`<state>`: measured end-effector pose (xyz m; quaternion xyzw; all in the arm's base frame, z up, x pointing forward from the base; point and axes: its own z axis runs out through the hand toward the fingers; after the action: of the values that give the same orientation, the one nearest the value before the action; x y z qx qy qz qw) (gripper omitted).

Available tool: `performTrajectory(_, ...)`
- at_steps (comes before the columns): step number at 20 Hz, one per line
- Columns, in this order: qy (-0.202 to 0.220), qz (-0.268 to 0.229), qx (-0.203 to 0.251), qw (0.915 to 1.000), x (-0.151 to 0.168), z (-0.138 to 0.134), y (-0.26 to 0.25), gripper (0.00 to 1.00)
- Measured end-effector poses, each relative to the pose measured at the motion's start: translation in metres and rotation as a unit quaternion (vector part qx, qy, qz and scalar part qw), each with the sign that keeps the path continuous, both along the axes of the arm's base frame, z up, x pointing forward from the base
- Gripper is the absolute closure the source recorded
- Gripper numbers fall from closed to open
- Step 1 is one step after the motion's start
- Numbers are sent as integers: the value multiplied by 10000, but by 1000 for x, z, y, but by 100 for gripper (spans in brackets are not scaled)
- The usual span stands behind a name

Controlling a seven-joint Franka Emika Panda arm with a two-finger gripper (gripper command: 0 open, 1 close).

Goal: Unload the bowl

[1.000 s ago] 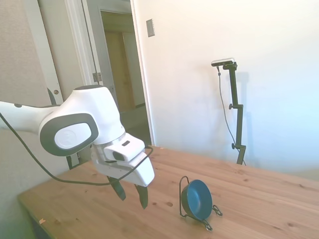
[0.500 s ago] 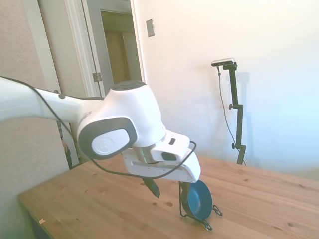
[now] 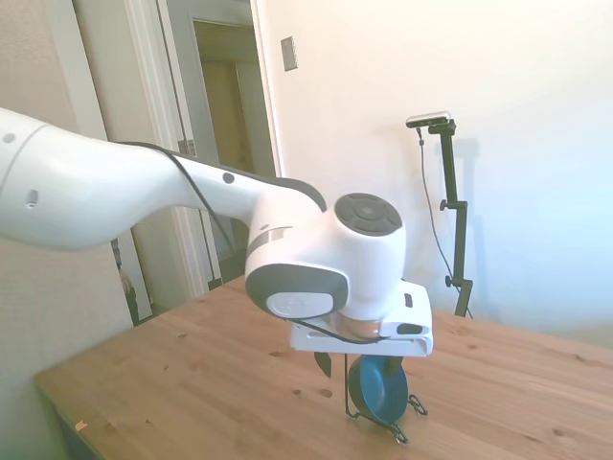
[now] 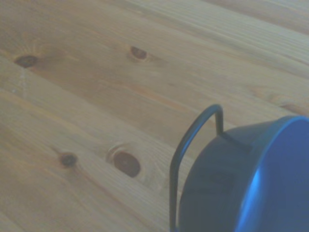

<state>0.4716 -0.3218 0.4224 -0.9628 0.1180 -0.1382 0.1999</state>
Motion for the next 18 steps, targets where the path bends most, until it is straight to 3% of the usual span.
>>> performTrajectory(4,146,311,306,9989,10,-13,-25,0)
performTrajectory(5,163,363,327,9987,12,-15,-30,100)
performTrajectory(18,-85,1182,326,9924,24,-13,-21,100)
